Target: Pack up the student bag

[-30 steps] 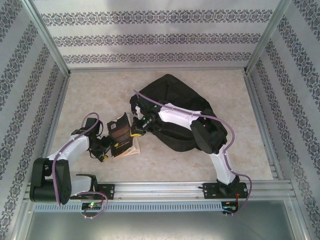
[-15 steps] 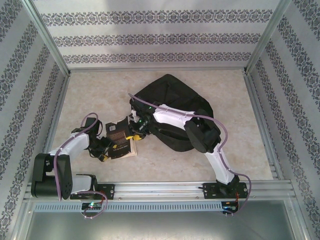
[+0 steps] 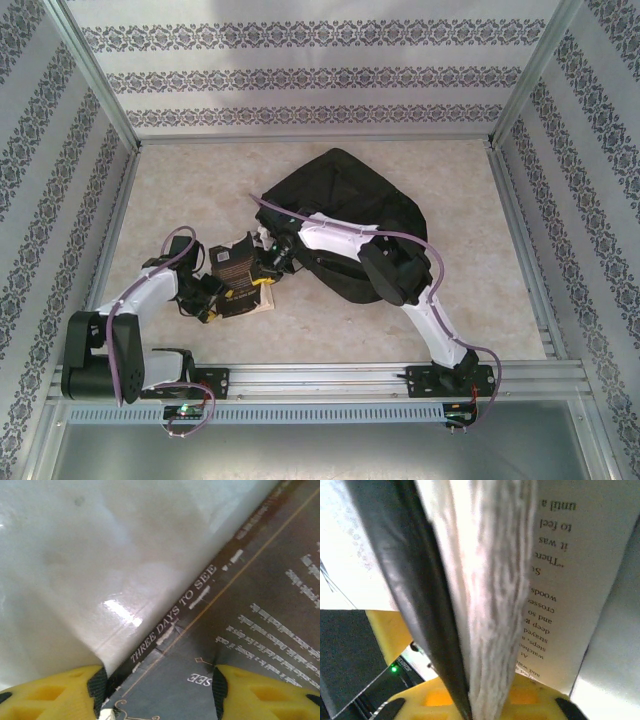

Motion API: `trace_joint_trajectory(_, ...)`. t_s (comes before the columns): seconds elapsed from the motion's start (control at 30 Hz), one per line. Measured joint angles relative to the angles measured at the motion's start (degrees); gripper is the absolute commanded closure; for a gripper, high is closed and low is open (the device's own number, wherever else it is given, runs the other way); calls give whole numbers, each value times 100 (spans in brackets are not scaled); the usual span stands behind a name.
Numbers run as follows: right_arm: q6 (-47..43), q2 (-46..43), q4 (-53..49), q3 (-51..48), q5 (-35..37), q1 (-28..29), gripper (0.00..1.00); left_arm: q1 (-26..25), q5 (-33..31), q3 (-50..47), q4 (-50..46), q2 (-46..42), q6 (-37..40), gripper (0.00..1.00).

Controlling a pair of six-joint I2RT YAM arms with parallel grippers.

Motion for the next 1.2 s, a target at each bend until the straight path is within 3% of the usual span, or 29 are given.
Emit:
trace_joint_trajectory(0.2,42,-369,66,-188,-35,-74,98,-17,-337,518,-455,-616,116,22)
trace_joint_trajectory(0.37,33,-876,26,-208,-81,-240,100,-17,-909,1471,-1093,-1095,107,22)
trace_joint_trajectory(0.57,-26,-1580,-68,-214,-262,-446,97,-17,-879,1956,-1449,-1231,129,21)
trace_joint_trajectory(0.9,-94,-3095,-160,-476,-640,-761,95,-50,649,2846,-940,-1220,455,19)
trace_joint_trajectory(1.2,387,-4190,479,-1198,-920,-1117,94,-420,2315,2841,1182,-894,-501,19)
